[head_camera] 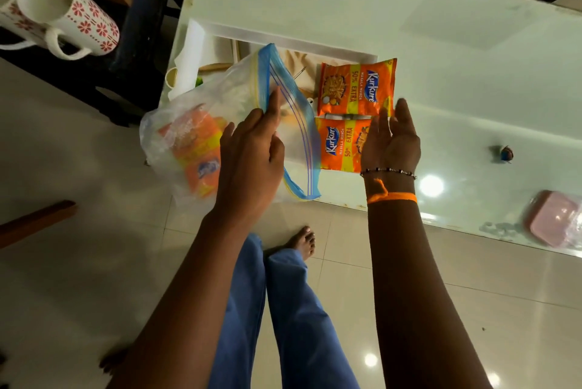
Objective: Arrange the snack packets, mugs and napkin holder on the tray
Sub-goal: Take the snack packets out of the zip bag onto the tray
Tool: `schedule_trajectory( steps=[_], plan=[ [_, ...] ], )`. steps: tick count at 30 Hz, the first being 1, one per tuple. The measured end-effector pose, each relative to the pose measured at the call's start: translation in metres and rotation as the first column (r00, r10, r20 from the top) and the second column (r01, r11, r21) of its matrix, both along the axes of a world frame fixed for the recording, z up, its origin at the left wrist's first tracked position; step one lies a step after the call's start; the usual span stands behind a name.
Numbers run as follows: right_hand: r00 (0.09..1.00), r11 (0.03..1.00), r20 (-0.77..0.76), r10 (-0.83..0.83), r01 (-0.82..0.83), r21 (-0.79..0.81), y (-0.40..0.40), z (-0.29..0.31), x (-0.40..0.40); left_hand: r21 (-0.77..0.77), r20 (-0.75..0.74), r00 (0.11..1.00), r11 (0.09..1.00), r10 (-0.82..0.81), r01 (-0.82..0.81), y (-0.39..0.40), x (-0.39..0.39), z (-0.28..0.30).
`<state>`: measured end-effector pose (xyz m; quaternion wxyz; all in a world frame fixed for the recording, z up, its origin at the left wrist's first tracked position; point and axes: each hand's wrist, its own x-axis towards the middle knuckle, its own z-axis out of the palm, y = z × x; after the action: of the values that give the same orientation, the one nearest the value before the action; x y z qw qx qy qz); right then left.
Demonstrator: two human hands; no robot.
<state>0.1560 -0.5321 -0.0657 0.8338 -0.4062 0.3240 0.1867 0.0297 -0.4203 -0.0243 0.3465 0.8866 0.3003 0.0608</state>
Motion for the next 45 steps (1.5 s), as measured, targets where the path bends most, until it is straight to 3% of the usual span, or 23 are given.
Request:
schedule_trajectory(
  steps=[1, 3, 5, 7, 9, 12, 15, 18, 21, 25, 31, 35, 38, 41, 45],
  plan=[
    [0.998, 0.998, 0.024, 0.065, -0.065, -0.009, 0.004, 0.002, -0.007, 0.004, 0.005, 1.000, 1.000, -0.002, 0.002, 0.001, -0.003, 0.002],
    [0.918, 0.926, 0.124, 0.378, -0.370, -0.080, 0.016, 0.015, -0.022, -0.010, 0.030, 1.000, 1.000, 0.000, 0.001, 0.002, -0.009, 0.006],
    [0.639, 0.657, 0.152, 0.754, -0.731, -0.186, 0.035, 0.024, -0.044, -0.041, 0.065, 0.998, 0.999, 0.007, -0.004, 0.006, -0.019, 0.012],
    [0.310, 0.324, 0.097, 0.946, -0.888, -0.326, 0.058, 0.024, -0.060, -0.058, 0.095, 0.995, 0.998, 0.026, -0.021, 0.011, -0.030, 0.018],
    [0.056, 0.075, 0.051, 0.997, -0.846, -0.527, 0.085, 0.022, -0.072, -0.077, 0.118, 0.991, 0.995, 0.068, -0.059, 0.018, -0.046, 0.023],
    [-0.260, -0.200, -0.031, 0.965, -0.655, -0.729, 0.125, 0.014, -0.085, -0.104, 0.144, 0.982, 0.988, 0.125, -0.110, 0.030, -0.070, 0.030],
    [-0.427, -0.389, -0.178, 0.886, -0.480, -0.786, 0.158, 0.003, -0.095, -0.087, 0.149, 0.979, 0.988, 0.142, -0.130, 0.046, -0.089, 0.035],
    [-0.522, -0.488, -0.237, 0.819, -0.419, -0.765, 0.175, 0.000, -0.107, -0.074, 0.130, 0.984, 0.991, 0.123, -0.114, 0.057, -0.096, 0.036],
    [-0.483, -0.447, -0.192, 0.854, -0.493, -0.746, 0.176, 0.008, -0.115, -0.080, 0.111, 0.988, 0.992, 0.108, -0.099, 0.063, -0.096, 0.033],
    [-0.354, -0.361, -0.187, 0.916, -0.529, -0.768, 0.159, 0.012, -0.105, -0.101, 0.107, 0.990, 0.992, 0.088, -0.078, 0.059, -0.088, 0.027],
    [0.099, 0.116, 0.064, 0.993, -0.737, -0.666, 0.089, 0.042, -0.061, -0.141, 0.098, 0.993, 0.989, 0.063, -0.048, 0.053, -0.065, 0.020],
    [0.436, 0.472, 0.195, 0.879, -0.728, -0.498, 0.047, 0.055, -0.025, -0.099, 0.060, 0.998, 0.995, 0.029, -0.023, 0.051, -0.045, 0.014],
    [0.642, 0.678, 0.236, 0.730, -0.633, -0.373, 0.030, 0.057, -0.002, -0.085, 0.014, 1.000, 0.996, 0.004, -0.003, 0.050, -0.031, 0.008],
    [0.778, 0.797, 0.219, 0.589, -0.515, -0.317, 0.028, 0.044, 0.021, -0.068, -0.023, 0.999, 0.997, -0.023, 0.021, 0.048, -0.018, 0.003],
    [0.856, 0.839, 0.147, 0.496, -0.428, -0.335, 0.047, 0.015, 0.047, -0.061, -0.054, 0.998, 0.998, -0.019, 0.015, 0.045, -0.007, 0.001]
  ],
)
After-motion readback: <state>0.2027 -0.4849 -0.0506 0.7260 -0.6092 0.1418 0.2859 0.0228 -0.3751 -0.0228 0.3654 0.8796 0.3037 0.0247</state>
